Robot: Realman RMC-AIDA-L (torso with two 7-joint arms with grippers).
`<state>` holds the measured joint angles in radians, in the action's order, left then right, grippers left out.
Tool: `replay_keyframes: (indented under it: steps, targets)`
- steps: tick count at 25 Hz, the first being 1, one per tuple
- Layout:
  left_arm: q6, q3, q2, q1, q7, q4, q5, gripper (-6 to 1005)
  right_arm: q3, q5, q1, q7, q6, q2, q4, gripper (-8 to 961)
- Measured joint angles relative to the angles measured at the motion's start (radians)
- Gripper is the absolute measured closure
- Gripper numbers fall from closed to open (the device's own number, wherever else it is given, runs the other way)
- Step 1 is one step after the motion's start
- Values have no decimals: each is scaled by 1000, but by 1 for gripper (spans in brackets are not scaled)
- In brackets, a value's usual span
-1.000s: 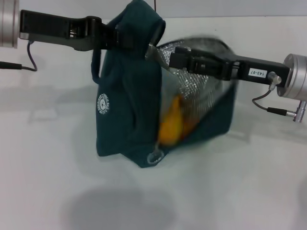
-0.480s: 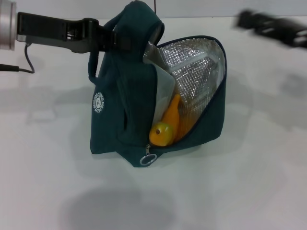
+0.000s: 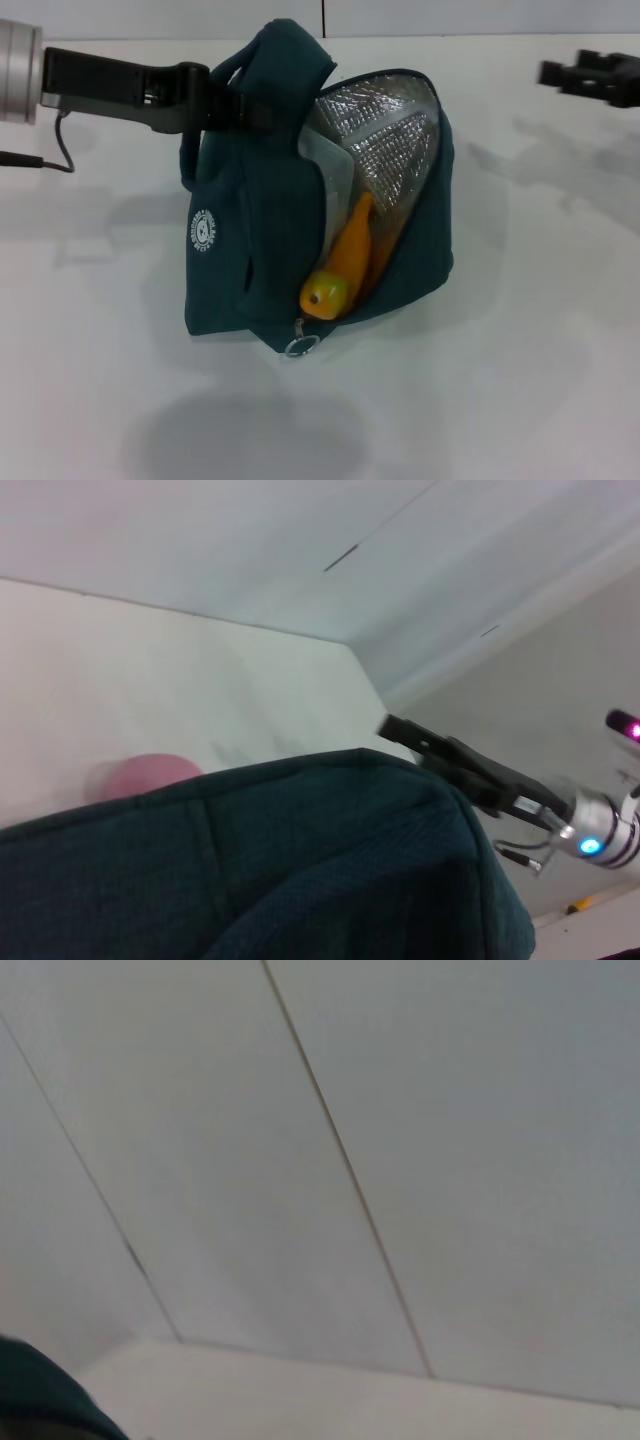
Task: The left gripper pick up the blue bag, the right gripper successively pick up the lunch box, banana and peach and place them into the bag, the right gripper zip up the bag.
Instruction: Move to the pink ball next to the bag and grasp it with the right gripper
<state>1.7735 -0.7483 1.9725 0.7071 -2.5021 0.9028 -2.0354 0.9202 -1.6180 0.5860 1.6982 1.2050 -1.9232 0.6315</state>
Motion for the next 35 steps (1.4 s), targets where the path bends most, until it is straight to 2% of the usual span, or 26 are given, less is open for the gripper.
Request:
replay_keyframes:
  steps: [3, 6, 9, 12, 15, 17, 24, 35]
  targets:
    - [-5, 6, 0, -1, 2, 0, -20, 962, 1, -102, 55, -2, -87, -29, -6, 95]
    - [-11, 8, -2, -3, 4, 0, -25, 962, 3, -196, 108, -5, -155, -70, -10, 99]
    - [-12, 8, -5, -2, 6, 1, -25, 962, 43, -238, 146, -5, -206, -90, -21, 102]
    - [-13, 7, -7, 3, 10, 3, -25, 962, 117, -234, 204, -1, -287, -93, -90, 105]
    - [-14, 7, -9, 12, 17, 3, -25, 962, 122, -234, 218, -1, -303, -93, -109, 109]
    - [-14, 7, -9, 20, 20, 0, -25, 962, 129, -236, 254, -5, -331, -96, -164, 111]
    - [-17, 4, -9, 27, 22, 0, -24, 962, 180, -233, 292, -6, -393, -104, -220, 119]
    - [-27, 4, -8, 28, 25, -1, -24, 962, 254, -233, 308, -5, -459, -105, -242, 131]
